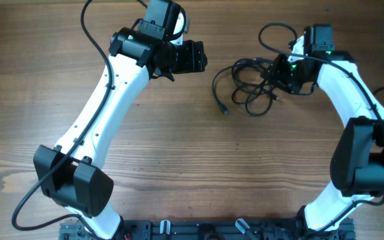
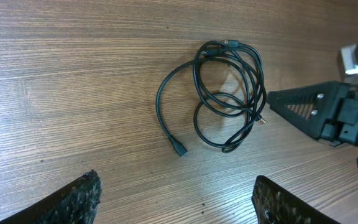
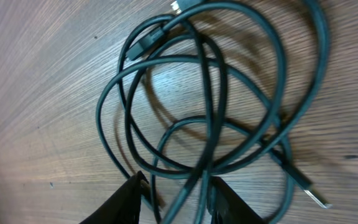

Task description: Untangle cables

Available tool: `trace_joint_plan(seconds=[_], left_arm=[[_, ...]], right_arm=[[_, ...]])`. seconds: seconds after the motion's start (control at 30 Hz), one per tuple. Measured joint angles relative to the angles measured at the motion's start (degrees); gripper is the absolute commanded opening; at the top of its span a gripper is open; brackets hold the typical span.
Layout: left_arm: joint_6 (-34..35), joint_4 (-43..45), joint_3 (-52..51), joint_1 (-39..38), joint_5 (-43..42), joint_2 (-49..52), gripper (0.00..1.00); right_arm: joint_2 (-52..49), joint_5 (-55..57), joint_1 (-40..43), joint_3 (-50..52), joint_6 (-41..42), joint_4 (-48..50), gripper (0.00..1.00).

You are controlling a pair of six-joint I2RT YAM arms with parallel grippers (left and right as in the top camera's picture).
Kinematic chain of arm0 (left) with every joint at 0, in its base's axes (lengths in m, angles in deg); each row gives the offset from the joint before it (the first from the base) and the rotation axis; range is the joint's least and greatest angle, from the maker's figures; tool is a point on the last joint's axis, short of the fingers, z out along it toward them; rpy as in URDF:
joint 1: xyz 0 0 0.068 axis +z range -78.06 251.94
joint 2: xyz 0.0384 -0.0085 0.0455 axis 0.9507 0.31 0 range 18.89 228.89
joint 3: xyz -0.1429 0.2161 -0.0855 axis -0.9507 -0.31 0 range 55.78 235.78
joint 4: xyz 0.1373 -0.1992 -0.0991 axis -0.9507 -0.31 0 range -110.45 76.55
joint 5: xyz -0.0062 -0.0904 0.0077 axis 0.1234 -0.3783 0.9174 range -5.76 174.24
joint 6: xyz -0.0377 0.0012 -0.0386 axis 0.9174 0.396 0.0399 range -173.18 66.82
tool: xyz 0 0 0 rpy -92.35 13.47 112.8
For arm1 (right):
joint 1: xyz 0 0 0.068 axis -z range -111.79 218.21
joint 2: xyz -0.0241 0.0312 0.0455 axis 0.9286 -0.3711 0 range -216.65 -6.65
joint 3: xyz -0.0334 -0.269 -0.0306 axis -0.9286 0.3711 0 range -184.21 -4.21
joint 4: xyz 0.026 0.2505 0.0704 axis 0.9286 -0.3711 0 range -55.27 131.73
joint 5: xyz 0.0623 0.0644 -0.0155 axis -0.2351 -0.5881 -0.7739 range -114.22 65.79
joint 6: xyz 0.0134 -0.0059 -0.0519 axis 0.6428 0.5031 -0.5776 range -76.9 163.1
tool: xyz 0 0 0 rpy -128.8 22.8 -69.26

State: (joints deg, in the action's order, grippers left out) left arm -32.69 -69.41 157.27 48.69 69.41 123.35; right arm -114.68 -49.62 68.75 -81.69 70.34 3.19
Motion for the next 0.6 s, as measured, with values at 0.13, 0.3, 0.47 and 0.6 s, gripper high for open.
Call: trace_joint_plan(seconds=[0.13, 0.3, 0.47, 0.6], left_arm=[[0.0, -0.3, 0.0, 0.0, 0.0, 0.0, 0.8], [0.0, -0.4, 0.0, 0.0, 0.0, 0.0, 0.8], [0.0, -0.4, 0.0, 0.0, 0.0, 0.0, 0.8], [0.0, -0.4, 0.0, 0.0, 0.0, 0.0, 0.8]], right_arm=[[0.0, 0.0, -1.2, 0.5, 0.7, 0.6, 0.35], [-0.9, 0.0, -1.2, 0.5, 1.3, 0.5, 0.34], [-2.5, 0.0, -1.2, 0.6, 1.6, 1.8, 0.28], [-2.5, 0.0, -1.2, 0.6, 2.5, 2.9, 0.24]])
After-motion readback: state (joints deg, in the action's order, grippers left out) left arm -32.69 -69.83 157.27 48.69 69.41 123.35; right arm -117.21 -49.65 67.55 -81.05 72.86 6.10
